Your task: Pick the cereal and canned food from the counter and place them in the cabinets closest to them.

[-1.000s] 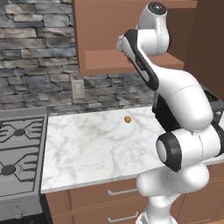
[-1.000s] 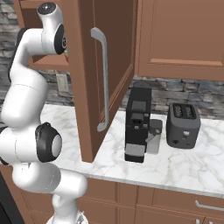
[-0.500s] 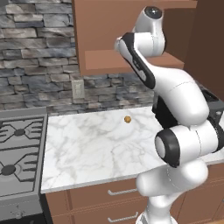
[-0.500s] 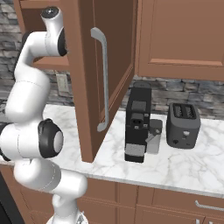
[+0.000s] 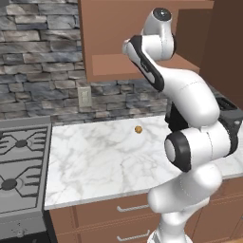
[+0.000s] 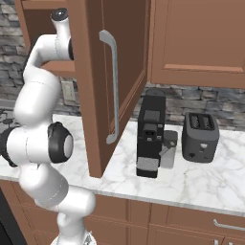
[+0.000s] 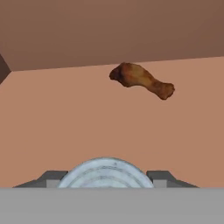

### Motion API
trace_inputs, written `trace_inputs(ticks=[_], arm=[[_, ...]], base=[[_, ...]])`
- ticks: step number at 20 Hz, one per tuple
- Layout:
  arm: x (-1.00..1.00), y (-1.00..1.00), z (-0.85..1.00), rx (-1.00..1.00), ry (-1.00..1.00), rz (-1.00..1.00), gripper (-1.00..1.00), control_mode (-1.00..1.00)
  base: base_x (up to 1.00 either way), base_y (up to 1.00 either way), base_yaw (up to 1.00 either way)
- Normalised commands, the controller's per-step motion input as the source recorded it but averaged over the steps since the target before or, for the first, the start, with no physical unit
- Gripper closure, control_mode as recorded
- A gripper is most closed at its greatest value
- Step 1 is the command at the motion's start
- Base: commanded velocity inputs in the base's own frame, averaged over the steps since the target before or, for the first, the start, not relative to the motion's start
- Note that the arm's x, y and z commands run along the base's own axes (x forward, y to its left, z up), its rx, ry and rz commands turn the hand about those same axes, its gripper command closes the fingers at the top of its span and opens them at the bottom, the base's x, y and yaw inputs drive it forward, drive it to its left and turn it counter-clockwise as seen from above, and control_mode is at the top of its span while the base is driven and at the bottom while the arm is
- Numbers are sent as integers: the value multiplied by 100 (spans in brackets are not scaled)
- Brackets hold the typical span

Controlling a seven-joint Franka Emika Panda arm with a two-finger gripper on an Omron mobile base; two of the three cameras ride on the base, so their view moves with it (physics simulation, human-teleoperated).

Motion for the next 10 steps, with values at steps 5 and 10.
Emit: trace_inputs(ticks=[5,10], arm=[[19,1,0,0,0,0,100,-100],[4,1,0,0,0,0,-100,-100]], base=[[0,0,0],[0,0,0]])
